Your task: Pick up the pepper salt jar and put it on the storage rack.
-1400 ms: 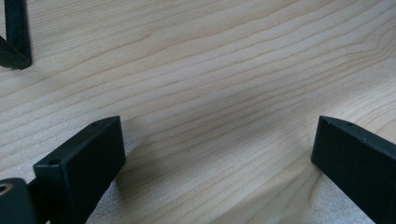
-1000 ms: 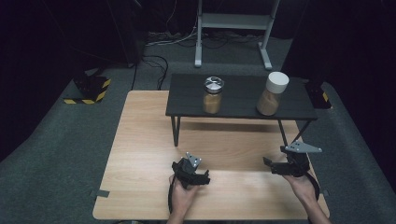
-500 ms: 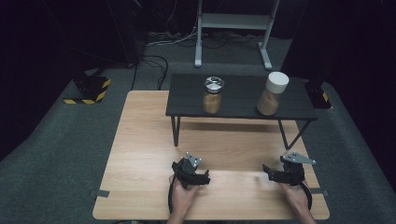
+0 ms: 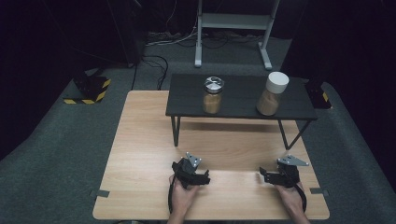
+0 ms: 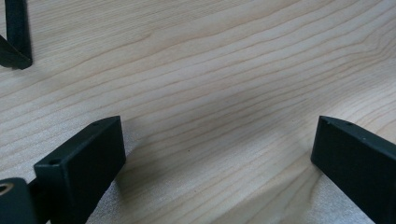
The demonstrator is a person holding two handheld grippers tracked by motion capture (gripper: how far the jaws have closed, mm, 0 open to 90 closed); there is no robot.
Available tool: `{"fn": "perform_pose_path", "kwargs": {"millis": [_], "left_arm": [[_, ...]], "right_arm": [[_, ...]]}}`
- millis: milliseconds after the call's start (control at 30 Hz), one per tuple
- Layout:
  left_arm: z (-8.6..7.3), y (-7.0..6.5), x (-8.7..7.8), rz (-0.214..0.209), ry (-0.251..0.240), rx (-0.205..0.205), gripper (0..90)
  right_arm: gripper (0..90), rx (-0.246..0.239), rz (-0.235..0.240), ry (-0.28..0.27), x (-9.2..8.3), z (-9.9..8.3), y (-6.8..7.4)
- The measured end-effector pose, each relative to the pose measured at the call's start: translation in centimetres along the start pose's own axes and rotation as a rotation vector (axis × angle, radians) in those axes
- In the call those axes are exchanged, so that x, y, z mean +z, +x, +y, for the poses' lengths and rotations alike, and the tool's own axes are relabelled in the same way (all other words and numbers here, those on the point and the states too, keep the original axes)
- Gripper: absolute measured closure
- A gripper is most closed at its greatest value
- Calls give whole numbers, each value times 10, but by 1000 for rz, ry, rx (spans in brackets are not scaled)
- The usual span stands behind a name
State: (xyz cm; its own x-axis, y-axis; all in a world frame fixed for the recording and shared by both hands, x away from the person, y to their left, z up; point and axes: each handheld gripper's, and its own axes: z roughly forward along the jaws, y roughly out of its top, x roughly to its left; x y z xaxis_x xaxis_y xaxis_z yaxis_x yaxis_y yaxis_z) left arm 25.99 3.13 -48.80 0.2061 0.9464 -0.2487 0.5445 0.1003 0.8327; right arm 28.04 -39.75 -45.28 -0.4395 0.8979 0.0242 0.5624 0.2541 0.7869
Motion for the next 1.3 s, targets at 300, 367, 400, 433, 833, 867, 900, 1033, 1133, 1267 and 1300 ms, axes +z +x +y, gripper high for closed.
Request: {"fn": "perform_pose_path", "kwargs": {"millis": [300, 367, 400, 433, 833, 867, 900, 1033, 1133, 1267, 1300], "left_arm": [[0, 0, 0, 0, -3, -3, 29], [-1, 0, 0, 1, -3, -3, 29], [0, 0, 0, 0, -2, -2, 29], [0, 0, 0, 1, 1, 0, 29], [0, 0, 0, 2, 1, 1, 29], [0, 0, 0, 2, 1, 1, 29], [0, 0, 0, 2, 1, 1, 29], [0, 0, 0, 2, 1, 0, 29], [0, 0, 0, 2, 1, 1, 29], [0, 0, 0, 2, 1, 1, 29], [0, 0, 0, 2, 1, 1, 29]], "right_arm": [[100, 3, -5, 74, 7, 13, 2], [98, 5, -9, 74, 7, 13, 2], [97, 4, -14, 76, 7, 13, 3], [94, 0, -23, 80, 7, 14, 5], [83, -8, -39, 82, 9, 14, 8], [83, -8, -39, 82, 9, 14, 8], [83, -8, -39, 82, 9, 14, 8], [83, -8, -39, 82, 9, 14, 8], [83, -9, -40, 82, 9, 14, 8], [83, -8, -40, 83, 9, 14, 9], [83, -8, -40, 83, 9, 14, 9]]}}
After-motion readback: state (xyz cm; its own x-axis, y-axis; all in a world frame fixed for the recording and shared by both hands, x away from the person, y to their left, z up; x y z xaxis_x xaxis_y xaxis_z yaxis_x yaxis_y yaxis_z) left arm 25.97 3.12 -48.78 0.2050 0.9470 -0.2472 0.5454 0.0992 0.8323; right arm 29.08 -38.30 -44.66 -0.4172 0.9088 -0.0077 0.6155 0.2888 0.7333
